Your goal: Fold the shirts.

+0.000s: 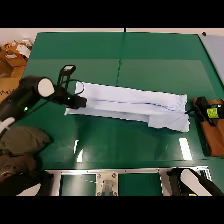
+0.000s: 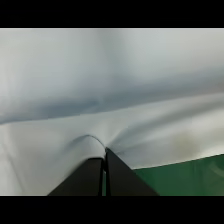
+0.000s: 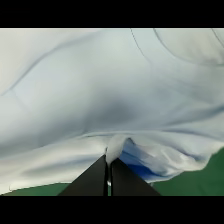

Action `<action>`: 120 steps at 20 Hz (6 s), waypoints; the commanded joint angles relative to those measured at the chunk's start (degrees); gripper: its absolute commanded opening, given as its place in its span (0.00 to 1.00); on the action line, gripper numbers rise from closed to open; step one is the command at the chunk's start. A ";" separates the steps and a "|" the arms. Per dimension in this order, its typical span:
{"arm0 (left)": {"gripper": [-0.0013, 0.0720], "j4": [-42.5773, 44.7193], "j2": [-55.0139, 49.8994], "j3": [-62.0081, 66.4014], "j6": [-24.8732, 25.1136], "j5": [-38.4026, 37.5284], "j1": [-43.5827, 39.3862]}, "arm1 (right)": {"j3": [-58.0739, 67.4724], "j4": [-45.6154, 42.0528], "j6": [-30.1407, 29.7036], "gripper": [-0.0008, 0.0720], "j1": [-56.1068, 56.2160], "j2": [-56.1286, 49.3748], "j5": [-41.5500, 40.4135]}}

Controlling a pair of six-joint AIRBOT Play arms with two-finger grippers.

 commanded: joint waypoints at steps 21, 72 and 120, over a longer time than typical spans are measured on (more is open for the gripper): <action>0.93 -2.12 -26.49 33.86 1.25 1.22 18.40 | 13.29 11.72 -26.38 0.77 -13.90 -30.42 -1.53; 0.93 -10.80 -26.49 33.83 4.70 -5.88 18.16 | 36.30 22.23 -41.92 0.17 -4.02 -55.01 13.33; 0.05 -9.49 -31.10 55.74 19.67 -28.17 24.55 | 53.31 37.92 -14.23 0.65 69.70 -59.91 -40.37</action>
